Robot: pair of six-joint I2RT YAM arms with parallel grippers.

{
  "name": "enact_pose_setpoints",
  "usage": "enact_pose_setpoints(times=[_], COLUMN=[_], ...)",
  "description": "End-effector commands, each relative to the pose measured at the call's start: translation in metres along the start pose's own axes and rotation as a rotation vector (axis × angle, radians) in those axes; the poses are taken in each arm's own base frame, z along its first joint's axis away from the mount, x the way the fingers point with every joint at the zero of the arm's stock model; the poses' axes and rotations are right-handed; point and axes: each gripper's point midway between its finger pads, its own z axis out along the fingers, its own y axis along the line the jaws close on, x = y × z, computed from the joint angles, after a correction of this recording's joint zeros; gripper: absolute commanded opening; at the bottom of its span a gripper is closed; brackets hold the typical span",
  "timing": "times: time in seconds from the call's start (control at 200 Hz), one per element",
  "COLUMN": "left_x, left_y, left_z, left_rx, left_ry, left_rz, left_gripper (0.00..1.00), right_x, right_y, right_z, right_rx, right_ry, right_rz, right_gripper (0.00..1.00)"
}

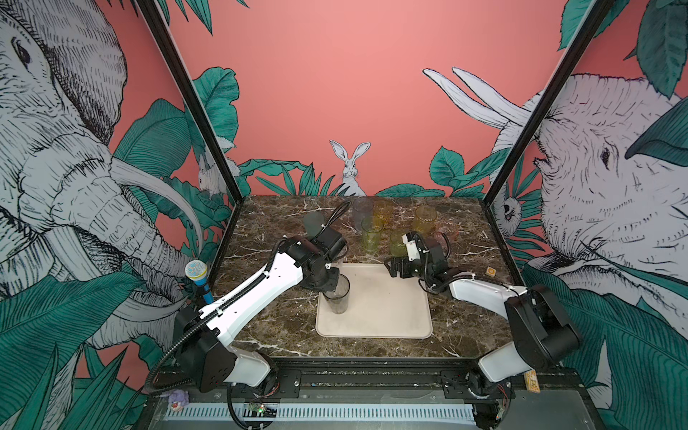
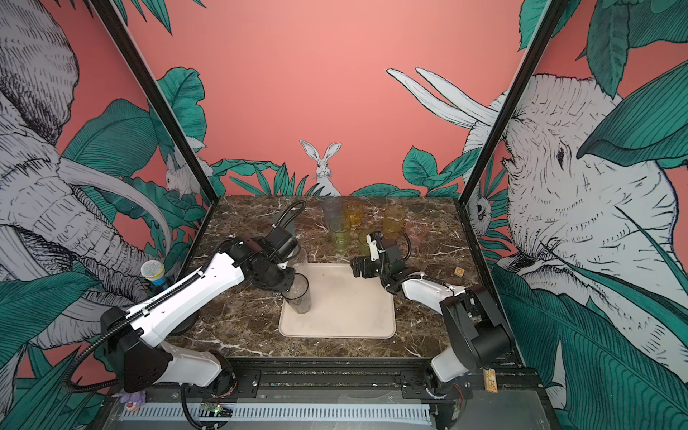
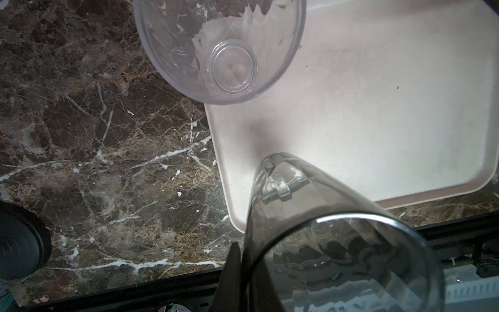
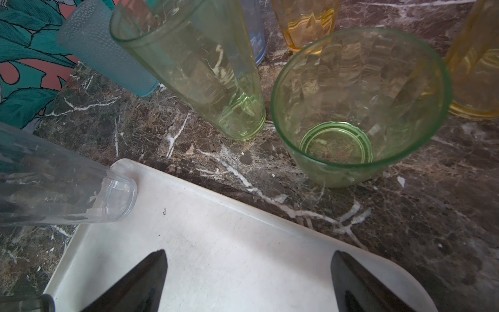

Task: Place the glasses into the tray
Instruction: Place the glass on the tray.

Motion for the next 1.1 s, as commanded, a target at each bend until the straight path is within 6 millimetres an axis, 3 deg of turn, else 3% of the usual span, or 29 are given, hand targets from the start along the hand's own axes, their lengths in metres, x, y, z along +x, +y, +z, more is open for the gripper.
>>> enact_pose_setpoints(times=[0.0, 0.55, 1.095], left_x=[-0.006, -0.005, -0.01], left_y=[0.003, 0.013, 0.016], left_z=[0.005, 0.029, 0.03], left_rx=[-0.026, -0.102, -0.125], left_ry=[-0.035, -0.016, -0.023], left_rz=[-0.025, -0.057, -0.076], left_gripper=[0.0, 0.0, 0.0], right_x=[-0.013, -0.01, -0.009], right_y=[0.008, 0.008, 0.008], right_z=[0.001, 0.004, 0.006], right_rx=[-0.027, -0.025, -0.022], right_ry=[-0.022, -0.003, 0.017], right_rz=[0.0, 0.004, 0.008], right_gripper=[0.97, 0.97, 0.97])
